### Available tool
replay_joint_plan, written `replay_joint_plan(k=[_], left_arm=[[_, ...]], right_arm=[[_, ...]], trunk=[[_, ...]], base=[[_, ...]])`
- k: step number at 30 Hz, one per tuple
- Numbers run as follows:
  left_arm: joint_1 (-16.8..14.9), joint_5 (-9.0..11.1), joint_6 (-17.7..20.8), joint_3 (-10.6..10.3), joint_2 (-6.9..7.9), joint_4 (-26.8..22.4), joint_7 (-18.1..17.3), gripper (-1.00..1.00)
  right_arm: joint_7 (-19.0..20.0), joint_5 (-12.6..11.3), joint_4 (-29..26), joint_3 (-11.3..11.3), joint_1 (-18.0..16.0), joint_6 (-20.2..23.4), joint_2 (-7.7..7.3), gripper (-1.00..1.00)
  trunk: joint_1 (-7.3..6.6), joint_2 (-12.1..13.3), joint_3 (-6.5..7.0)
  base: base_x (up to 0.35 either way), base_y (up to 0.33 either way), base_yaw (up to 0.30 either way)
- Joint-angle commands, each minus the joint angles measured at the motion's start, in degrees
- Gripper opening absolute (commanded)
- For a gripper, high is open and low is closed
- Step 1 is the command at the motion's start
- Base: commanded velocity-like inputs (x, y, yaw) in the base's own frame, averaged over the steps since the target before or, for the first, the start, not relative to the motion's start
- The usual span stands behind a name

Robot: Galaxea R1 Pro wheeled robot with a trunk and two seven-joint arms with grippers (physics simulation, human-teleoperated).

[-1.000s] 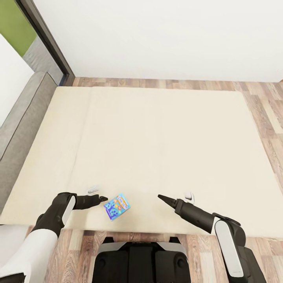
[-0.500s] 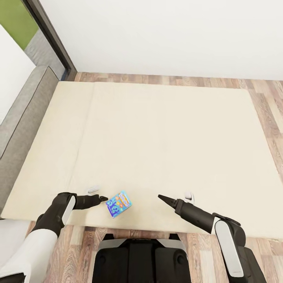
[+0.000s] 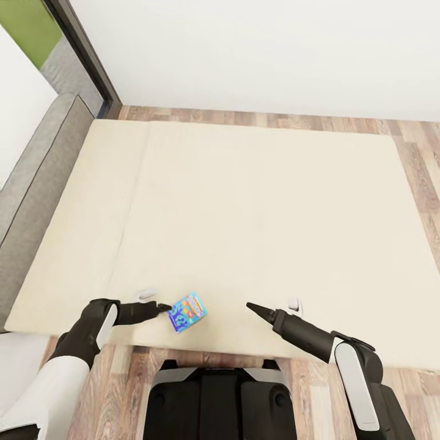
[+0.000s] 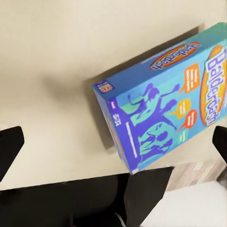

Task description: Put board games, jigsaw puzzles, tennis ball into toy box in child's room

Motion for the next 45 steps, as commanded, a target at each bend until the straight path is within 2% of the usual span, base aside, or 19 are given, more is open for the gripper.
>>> replay_joint_plan(k=[1, 13, 45], left_arm=[[0.0, 0.4, 0.5, 0.1, 0.01, 0.0, -0.4, 1.0], [0.0, 0.4, 0.4, 0.2, 0.2, -0.1, -1.2, 1.0], [0.0, 0.4, 0.4, 0.2, 0.21, -0.1, -1.2, 1.0]], right_arm=[[0.4, 0.3, 0.0, -0.1, 0.0, 0.3, 0.06, 1.0], [0.5, 0.3, 0.0, 0.0, 0.0, 0.3, 0.06, 1.0], [0.5, 0.3, 0.0, -0.2, 0.0, 0.3, 0.15, 1.0]], trunk=[[0.02, -0.1, -0.06], [0.02, -0.1, 0.25], [0.02, -0.1, 0.27]], base=[[-0.168, -0.036, -0.008], [-0.049, -0.01, -0.115], [0.0, 0.0, -0.003]])
